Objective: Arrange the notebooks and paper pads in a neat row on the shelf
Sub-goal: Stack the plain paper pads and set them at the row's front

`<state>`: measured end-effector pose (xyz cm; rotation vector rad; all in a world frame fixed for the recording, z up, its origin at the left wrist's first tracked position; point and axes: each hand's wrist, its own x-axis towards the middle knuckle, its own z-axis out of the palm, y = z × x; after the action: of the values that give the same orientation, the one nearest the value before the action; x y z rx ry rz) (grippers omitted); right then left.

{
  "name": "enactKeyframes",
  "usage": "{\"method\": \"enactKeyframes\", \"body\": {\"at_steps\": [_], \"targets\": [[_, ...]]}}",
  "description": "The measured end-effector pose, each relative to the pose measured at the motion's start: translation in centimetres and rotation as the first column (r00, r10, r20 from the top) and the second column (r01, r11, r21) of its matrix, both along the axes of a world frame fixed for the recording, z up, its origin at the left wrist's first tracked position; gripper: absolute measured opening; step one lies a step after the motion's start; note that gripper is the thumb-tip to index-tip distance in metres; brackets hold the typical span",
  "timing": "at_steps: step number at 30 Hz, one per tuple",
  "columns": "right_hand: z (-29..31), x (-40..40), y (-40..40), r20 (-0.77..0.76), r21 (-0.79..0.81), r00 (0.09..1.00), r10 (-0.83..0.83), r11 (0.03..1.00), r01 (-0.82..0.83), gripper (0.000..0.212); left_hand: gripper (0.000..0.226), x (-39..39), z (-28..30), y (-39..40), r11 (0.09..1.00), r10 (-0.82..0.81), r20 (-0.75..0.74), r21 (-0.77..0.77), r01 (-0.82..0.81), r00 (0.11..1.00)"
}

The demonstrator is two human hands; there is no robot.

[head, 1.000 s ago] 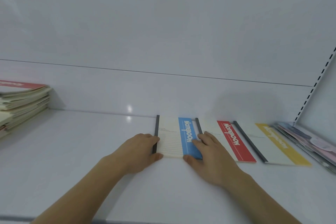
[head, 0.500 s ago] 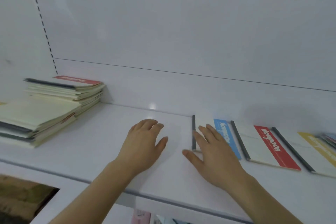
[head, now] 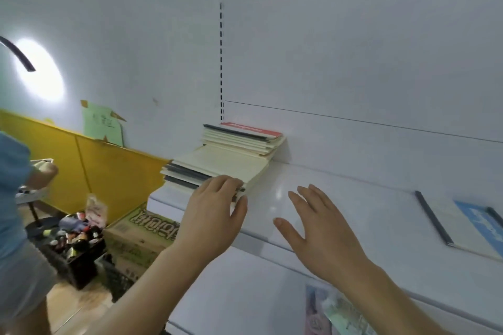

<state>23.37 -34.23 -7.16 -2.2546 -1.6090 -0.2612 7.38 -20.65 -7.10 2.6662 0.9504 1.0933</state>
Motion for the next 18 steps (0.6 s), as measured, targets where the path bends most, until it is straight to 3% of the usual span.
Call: {"method": "enactKeyframes", "body": {"at_steps": [5,11,15,18], "targets": [[0.9,-3.4,5.4,0.017,0.038,0.999,0.047,0.998,-0.048,0.069,0.04,-4.0,-0.2,4.8,0.997,0.072,-0.048,-0.018,-0.073,0.996],[0.8,-3.0,11.7,0.042,-0.008,0.998,0.05,0.999,-0.049,0.069,0.054,-3.4,-0.7,10.6,0.996,0.088,-0.109,0.012,-0.087,0.99],[0.7,-1.9,14.9,0.035,-0.057,0.997,0.063,0.997,-0.061,0.069,0.079,-2.1,-0.5,13.6,0.999,0.054,-0.302,0.007,-0.054,0.952],[1.2,-1.5,16.2,0.05,-0.075,0.994,0.099,0.993,-0.095,0.057,0.082,-1.4,-0.3,16.1,1.0,0.029,-0.394,0.004,-0.03,0.919]]}}
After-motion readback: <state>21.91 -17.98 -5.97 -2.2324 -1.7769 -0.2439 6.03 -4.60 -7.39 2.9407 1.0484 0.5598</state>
